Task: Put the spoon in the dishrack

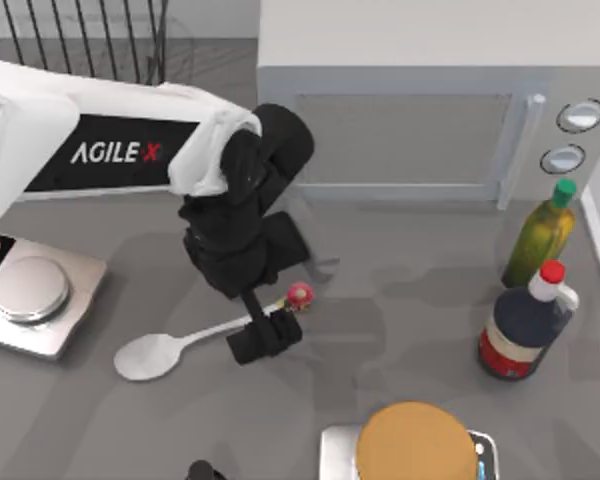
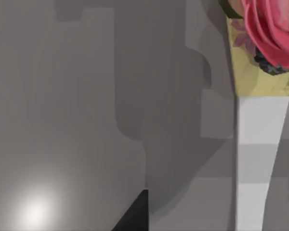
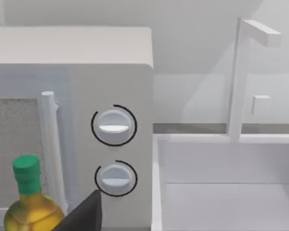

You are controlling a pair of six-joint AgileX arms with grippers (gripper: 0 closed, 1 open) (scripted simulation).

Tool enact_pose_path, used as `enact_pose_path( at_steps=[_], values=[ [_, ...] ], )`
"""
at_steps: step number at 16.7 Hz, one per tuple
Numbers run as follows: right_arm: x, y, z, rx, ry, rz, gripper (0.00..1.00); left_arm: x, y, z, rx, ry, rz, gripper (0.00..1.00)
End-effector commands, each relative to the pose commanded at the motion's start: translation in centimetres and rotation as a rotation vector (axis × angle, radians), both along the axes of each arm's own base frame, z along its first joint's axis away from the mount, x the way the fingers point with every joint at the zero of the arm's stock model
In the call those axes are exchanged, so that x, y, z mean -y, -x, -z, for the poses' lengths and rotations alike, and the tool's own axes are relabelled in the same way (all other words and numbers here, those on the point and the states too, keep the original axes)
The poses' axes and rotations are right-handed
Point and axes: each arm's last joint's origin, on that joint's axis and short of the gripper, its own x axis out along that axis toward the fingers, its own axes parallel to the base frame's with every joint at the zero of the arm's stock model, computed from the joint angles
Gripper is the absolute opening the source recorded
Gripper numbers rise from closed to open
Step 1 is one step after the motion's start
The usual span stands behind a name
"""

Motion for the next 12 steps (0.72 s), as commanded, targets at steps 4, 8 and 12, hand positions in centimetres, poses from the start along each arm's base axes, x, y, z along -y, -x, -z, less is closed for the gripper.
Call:
enact_pose_path(
  at_steps=[4, 8, 12],
  values=[
    [0.0, 0.0, 0.0, 0.0, 0.0, 0.0, 1.0, 0.0, 0.0, 0.0, 0.0, 0.0, 0.0, 0.0],
    [0.0, 0.0, 0.0, 0.0, 0.0, 0.0, 1.0, 0.2, -0.2, -2.9, 0.01, 0.028, -0.002, 0.0],
    [0.0, 0.0, 0.0, 0.0, 0.0, 0.0, 1.0, 1.0, -1.4, -7.6, 0.006, 0.025, -0.004, 0.0]
  ],
)
